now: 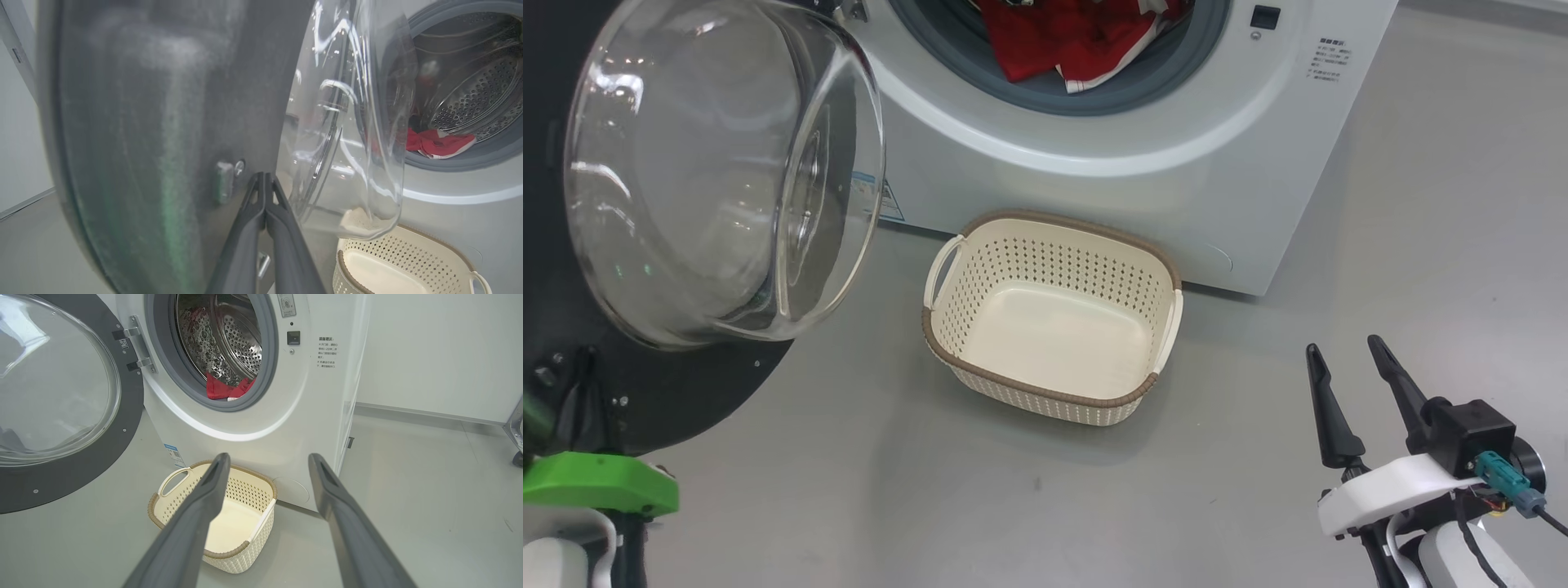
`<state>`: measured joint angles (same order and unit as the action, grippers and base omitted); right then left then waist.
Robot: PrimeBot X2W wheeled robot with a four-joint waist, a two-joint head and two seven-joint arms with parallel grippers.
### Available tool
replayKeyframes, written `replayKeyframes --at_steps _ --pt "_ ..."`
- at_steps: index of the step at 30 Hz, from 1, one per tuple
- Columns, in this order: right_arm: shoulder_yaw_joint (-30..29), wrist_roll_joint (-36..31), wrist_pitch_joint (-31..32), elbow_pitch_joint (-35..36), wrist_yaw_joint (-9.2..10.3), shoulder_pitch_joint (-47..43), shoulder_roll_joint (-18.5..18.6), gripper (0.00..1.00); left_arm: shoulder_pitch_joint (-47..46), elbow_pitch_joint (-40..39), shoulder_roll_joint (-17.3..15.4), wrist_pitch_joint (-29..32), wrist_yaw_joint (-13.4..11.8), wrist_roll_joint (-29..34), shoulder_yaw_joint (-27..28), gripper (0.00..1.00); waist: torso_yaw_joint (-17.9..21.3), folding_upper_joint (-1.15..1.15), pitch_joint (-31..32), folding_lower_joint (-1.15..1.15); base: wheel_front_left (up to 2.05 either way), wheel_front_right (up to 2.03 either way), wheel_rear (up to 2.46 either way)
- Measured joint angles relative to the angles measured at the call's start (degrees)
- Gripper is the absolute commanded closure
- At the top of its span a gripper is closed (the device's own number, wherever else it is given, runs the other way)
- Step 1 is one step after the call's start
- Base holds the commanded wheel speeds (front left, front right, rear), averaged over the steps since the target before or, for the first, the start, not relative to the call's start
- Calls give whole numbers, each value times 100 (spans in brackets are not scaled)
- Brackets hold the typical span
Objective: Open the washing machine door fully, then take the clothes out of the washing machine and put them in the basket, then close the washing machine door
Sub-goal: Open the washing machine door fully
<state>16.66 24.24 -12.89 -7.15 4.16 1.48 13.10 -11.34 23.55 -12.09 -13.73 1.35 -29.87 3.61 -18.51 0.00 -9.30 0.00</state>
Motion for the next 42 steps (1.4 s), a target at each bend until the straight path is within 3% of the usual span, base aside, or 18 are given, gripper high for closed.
replayKeyframes --at_steps 23,33,42 --pt "57 -346 457 450 10 455 337 0 -743 745 -712 -3 105 -444 759 100 50 0 -885 0 0 0 0" --pt "7 -416 553 558 62 602 426 0 -1162 1160 -737 -5 201 -502 761 100 36 0 -1264 0 0 0 0" --pt "19 -413 543 481 62 628 354 0 -1277 1424 -739 -53 277 -404 648 100 55 0 -1180 0 0 0 0"
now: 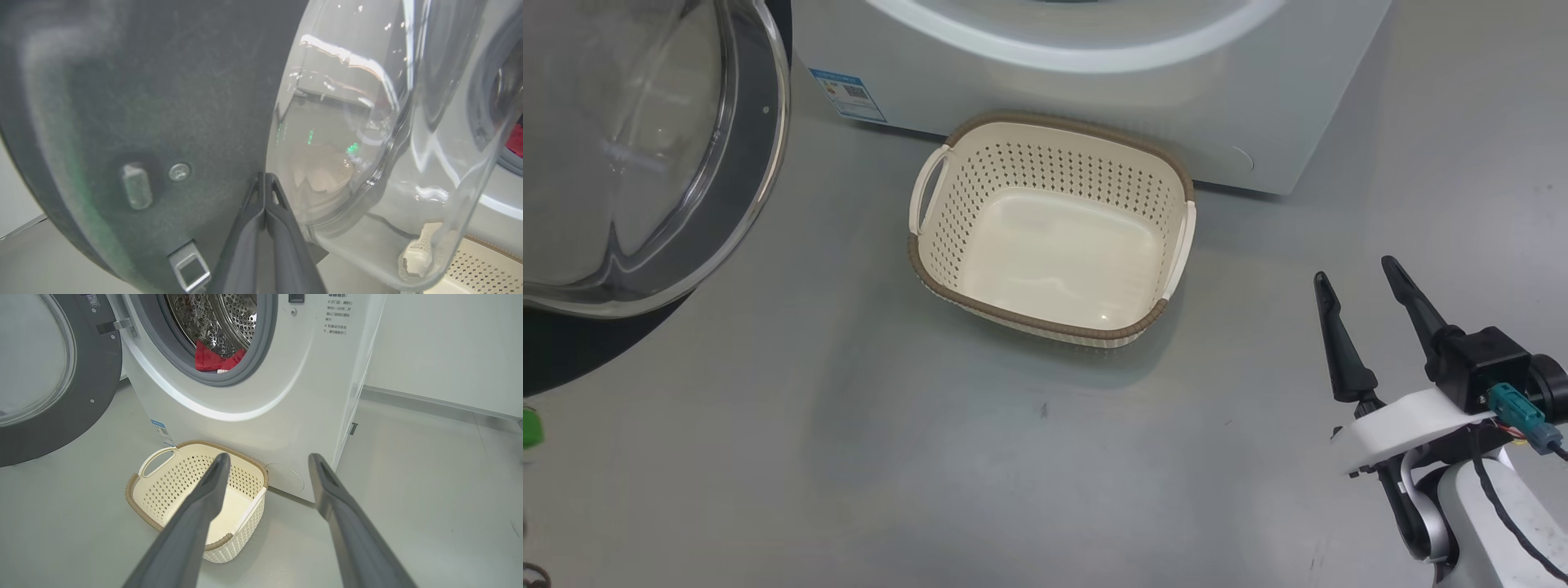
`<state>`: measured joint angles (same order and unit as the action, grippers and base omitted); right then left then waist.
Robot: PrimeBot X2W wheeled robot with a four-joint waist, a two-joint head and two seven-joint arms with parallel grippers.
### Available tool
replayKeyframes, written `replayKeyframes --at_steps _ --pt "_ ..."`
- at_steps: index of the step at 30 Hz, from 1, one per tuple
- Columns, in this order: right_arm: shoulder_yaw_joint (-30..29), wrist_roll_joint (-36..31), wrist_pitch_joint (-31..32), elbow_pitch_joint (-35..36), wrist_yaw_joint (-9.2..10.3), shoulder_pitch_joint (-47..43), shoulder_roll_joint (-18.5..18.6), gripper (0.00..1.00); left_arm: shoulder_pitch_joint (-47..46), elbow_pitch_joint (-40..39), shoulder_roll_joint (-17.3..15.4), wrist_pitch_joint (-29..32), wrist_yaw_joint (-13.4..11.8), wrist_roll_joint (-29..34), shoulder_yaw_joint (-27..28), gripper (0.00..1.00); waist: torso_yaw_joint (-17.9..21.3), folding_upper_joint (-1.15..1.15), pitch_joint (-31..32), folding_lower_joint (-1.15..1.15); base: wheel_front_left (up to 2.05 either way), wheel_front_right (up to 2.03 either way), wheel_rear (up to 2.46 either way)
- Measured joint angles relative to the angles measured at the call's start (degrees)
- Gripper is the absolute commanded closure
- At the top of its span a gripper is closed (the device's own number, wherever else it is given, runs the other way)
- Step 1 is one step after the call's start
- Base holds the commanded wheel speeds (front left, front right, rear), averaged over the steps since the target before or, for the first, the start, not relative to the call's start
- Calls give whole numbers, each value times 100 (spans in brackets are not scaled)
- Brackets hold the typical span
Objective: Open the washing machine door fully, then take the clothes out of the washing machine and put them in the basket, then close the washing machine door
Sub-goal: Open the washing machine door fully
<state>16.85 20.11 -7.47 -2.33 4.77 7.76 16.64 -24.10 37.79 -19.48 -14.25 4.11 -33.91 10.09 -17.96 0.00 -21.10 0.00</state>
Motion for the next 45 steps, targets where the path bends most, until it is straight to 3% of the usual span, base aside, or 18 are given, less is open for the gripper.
replayKeyframes --at_steps 6,11,23,45 --pt "9 48 -145 -115 -1 0 -118 0 -2 56 37 -1 76 132 -207 100 48 0 191 0 0 0 0" --pt "-7 129 -296 -252 -1 -1 -268 0 3 56 374 -2 129 119 -344 100 95 0 410 0 0 0 0" --pt "-52 280 -478 -532 -11 -20 -476 0 435 -274 619 -12 231 531 -861 100 352 0 993 0 0 0 0" --pt "-151 405 -610 -665 -67 -419 -581 0 1527 -1618 1154 -19 278 931 -1546 100 1405 0 1742 0 0 0 0"
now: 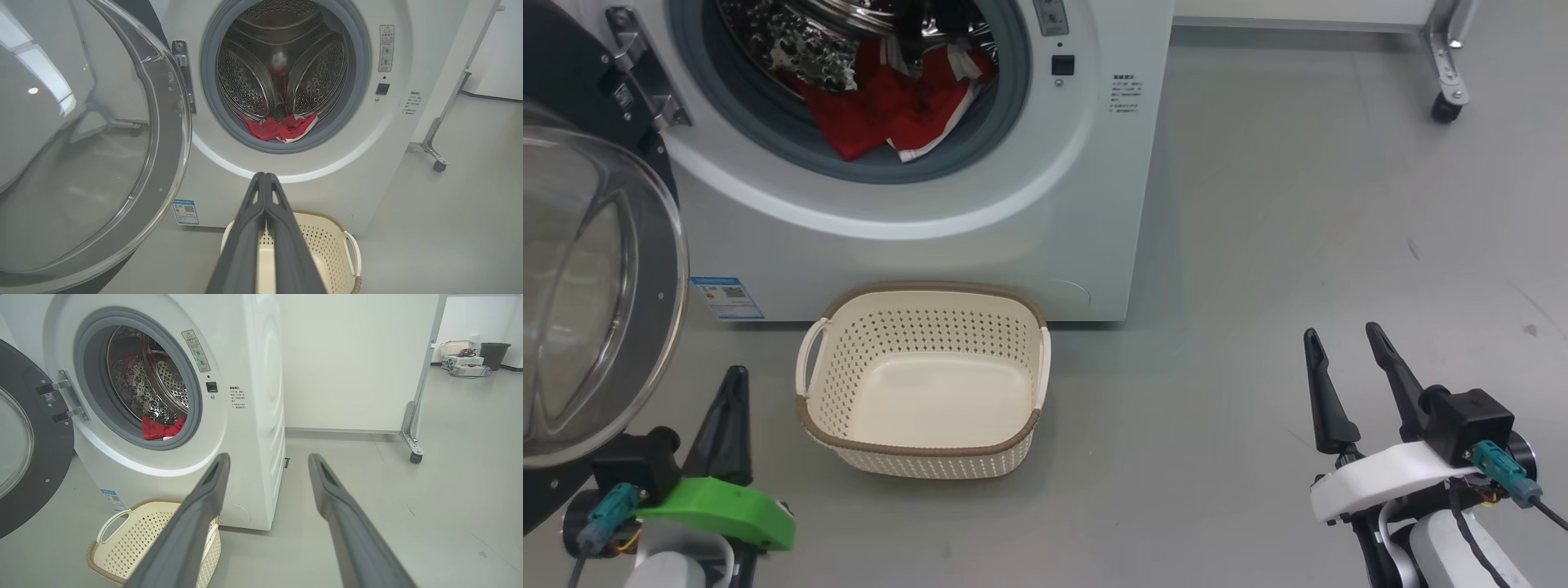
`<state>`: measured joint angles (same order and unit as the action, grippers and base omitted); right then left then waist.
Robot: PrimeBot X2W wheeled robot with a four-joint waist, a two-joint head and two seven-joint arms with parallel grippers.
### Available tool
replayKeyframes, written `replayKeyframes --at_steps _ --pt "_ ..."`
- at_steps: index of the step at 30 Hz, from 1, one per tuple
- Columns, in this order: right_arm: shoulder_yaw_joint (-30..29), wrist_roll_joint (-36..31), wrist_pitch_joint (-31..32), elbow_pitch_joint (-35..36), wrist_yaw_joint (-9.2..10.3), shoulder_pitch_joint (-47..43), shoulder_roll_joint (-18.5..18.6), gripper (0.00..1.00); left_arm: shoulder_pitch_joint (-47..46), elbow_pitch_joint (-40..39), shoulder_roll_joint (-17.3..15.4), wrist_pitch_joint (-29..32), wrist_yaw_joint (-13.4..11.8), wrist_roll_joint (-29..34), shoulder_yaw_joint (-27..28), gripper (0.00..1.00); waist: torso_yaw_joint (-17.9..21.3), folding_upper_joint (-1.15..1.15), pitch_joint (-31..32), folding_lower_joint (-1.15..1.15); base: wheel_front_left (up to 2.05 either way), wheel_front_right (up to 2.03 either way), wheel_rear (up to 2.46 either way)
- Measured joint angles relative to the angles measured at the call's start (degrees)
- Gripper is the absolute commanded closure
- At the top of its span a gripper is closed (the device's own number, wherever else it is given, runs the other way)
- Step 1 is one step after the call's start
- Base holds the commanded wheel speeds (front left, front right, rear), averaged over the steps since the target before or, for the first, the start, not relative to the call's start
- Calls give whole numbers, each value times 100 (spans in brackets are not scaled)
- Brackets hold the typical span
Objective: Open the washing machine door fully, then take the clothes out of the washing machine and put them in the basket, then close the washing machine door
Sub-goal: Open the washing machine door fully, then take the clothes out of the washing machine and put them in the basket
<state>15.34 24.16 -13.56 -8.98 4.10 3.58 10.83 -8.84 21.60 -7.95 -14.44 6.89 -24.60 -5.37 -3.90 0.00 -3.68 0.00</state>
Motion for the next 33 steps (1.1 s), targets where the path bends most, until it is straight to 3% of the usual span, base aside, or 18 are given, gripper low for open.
replayKeyframes --at_steps 11,12,13,14,15,33 --pt "-177 27 -36 111 7 -179 22 0 264 -522 222 1 5 58 -181 100 279 0 65 0 0 0 0" --pt "-179 32 -36 119 7 -180 20 0 287 -569 222 0 5 58 -185 62 286 0 61 0 0 0 0" --pt "-183 34 -36 120 7 -182 20 0 308 -611 225 0 5 58 -185 62 290 0 57 0 0 0 0" --pt "-189 34 -36 121 7 -187 20 0 321 -652 236 0 5 57 -183 11 294 0 53 0 0 0 0" --pt "-196 34 -37 122 7 -193 20 0 327 -694 253 0 5 56 -183 0 296 0 49 0 0 0 0" --pt "-216 32 -38 201 5 -265 22 0 574 -1080 286 0 22 109 -283 0 279 0 -39 0 0 0 0"
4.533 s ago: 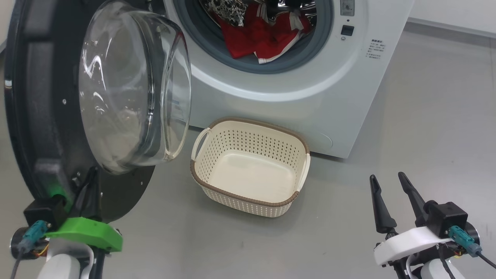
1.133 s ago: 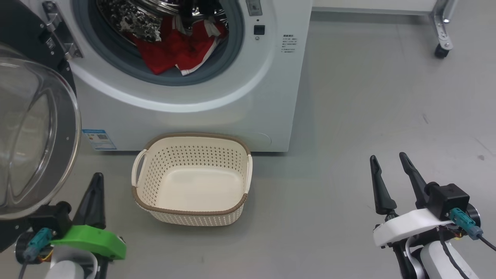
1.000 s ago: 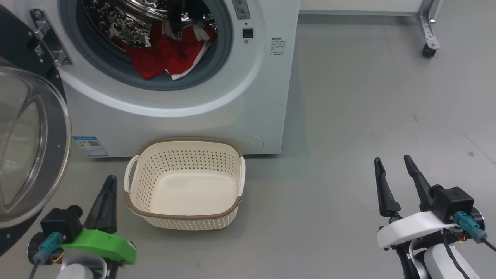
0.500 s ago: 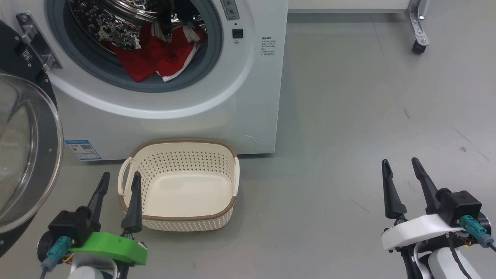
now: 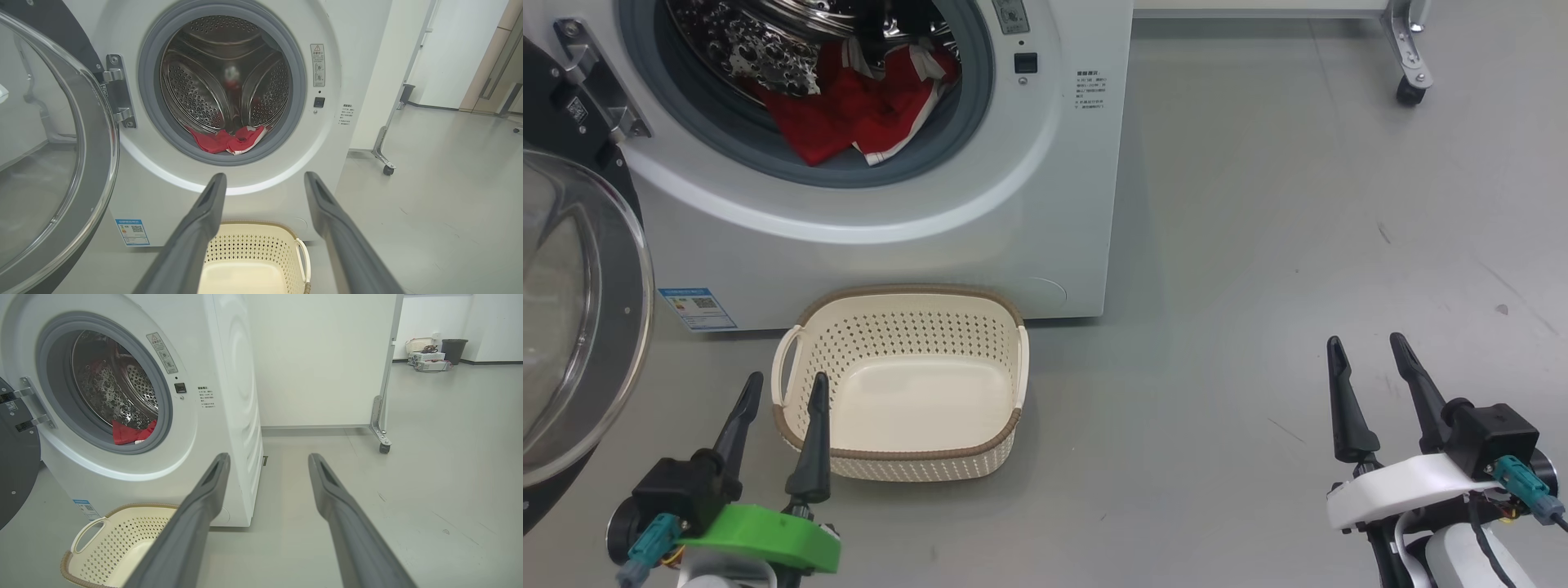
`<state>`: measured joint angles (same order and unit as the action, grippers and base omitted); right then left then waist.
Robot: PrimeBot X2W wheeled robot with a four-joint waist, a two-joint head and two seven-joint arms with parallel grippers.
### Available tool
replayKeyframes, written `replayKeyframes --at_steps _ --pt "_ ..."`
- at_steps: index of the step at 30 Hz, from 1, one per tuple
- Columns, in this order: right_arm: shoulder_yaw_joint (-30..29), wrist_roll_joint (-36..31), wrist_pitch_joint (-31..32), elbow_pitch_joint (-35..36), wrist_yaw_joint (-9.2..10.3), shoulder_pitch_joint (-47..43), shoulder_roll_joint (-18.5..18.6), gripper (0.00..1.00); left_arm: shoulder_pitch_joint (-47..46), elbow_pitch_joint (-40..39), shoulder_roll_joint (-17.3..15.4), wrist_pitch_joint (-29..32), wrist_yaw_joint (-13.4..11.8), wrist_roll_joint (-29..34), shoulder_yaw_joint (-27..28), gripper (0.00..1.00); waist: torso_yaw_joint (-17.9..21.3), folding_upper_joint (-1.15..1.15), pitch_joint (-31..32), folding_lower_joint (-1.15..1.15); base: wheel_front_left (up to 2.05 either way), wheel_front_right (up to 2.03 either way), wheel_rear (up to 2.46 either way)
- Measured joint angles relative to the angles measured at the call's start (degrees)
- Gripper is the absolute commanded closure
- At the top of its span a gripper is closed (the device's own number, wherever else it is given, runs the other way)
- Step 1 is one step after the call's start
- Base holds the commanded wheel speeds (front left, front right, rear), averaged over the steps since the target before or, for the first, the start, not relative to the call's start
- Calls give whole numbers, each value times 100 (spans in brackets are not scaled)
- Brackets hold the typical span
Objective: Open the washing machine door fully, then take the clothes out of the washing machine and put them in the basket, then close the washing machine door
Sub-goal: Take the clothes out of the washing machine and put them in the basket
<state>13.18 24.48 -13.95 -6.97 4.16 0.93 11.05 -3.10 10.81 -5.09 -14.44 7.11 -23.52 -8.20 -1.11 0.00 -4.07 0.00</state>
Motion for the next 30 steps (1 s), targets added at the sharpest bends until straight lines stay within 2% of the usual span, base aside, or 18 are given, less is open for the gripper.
replayKeyframes --at_steps 30 --pt "-1 -26 -7 3 -55 -25 -25 0 113 -276 -30 0 0 94 -32 0 5 0 33 0 0 0 0"
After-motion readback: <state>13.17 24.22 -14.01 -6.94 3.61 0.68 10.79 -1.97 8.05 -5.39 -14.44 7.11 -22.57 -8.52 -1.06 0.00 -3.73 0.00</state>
